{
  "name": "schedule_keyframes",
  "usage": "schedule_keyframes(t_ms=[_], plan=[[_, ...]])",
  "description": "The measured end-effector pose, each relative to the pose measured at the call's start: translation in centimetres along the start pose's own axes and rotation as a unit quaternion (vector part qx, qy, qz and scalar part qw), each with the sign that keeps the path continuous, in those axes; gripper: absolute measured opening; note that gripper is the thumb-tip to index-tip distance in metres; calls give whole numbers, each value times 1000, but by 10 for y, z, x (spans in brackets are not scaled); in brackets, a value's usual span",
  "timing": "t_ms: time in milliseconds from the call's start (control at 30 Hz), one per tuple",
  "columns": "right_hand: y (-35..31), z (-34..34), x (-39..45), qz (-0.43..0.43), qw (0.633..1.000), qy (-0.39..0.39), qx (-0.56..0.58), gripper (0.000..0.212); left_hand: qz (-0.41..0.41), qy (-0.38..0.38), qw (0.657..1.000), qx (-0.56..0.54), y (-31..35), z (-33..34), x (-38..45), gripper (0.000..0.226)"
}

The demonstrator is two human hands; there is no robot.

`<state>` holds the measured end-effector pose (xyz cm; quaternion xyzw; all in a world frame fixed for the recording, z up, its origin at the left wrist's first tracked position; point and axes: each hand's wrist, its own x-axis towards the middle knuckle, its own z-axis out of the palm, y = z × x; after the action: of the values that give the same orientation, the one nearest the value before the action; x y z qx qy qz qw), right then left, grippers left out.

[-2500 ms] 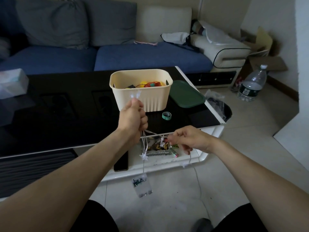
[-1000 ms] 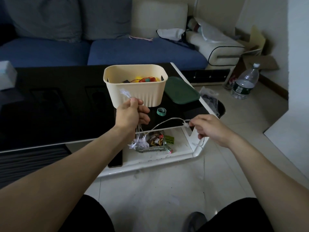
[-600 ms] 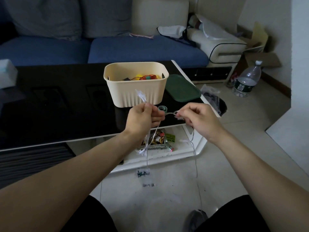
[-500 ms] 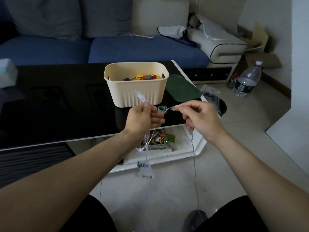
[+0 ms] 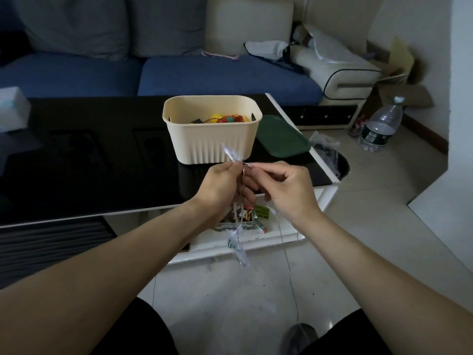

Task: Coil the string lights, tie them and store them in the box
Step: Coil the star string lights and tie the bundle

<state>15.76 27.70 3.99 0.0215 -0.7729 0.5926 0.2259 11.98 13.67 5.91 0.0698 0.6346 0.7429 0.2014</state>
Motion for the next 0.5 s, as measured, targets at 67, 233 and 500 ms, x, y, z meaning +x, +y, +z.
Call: schedule_keyframes(t_ms=[67,233,500], plan=[[0,4,-1,13,1000,-15,-4,16,7,8,1000,7,-1,-2,0,36],[0,7,-2,6,998,-18,-61,14,-4,0,999,51,-1,-6,0,37],[-14,18,-6,246,963,-78,77,16,68,8,968,241,-6,-12,0,34]])
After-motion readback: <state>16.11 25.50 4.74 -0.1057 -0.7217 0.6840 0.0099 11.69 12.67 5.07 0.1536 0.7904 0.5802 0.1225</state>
